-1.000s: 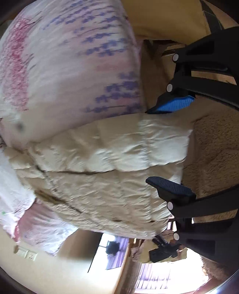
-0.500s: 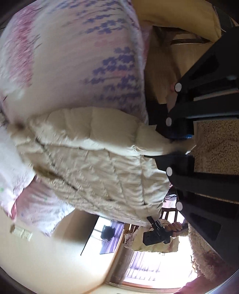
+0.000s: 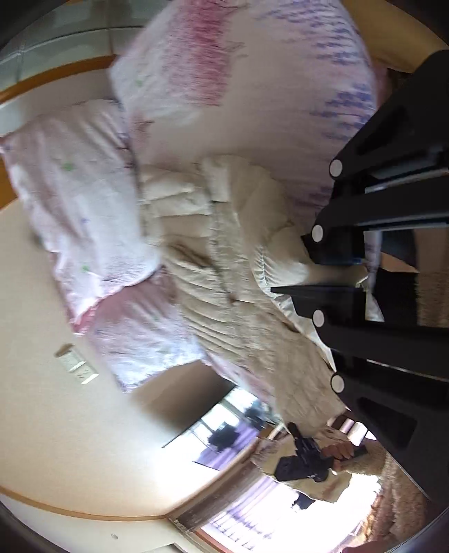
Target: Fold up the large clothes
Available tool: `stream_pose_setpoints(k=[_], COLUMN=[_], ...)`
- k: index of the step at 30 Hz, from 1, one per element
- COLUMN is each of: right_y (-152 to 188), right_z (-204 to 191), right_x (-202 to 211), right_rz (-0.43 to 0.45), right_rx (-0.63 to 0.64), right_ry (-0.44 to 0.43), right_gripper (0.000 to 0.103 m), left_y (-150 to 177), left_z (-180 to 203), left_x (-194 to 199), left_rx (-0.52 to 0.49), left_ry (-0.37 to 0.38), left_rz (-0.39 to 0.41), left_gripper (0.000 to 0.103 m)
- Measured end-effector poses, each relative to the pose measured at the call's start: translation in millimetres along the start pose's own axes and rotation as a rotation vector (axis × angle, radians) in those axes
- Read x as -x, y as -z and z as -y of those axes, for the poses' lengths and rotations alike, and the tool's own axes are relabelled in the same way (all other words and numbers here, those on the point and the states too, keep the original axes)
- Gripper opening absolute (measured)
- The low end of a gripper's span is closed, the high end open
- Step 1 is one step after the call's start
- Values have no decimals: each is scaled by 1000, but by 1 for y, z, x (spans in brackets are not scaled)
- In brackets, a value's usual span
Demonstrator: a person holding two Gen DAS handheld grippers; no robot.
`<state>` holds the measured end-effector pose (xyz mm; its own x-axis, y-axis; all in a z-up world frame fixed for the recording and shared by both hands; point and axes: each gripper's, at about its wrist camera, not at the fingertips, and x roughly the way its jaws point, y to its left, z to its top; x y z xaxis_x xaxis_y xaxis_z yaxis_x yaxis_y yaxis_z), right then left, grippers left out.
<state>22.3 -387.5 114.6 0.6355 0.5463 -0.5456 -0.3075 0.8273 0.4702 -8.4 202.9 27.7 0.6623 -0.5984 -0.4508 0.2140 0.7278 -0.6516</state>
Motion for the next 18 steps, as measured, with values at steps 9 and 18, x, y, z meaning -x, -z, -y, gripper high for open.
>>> stream_pose_setpoints(k=[9, 18], right_y=[-26, -82], right_z=[-21, -50], right_x=[-2, -44], right_rz=[244, 453], right_rx=[92, 234], right_ry=[177, 382], right_gripper=[9, 9], left_y=[-35, -111], left_z=[3, 4], left_x=[-10, -40], left_rx=[-24, 37], left_ry=[-81, -112], left_rz=[104, 196], left_gripper=[6, 6])
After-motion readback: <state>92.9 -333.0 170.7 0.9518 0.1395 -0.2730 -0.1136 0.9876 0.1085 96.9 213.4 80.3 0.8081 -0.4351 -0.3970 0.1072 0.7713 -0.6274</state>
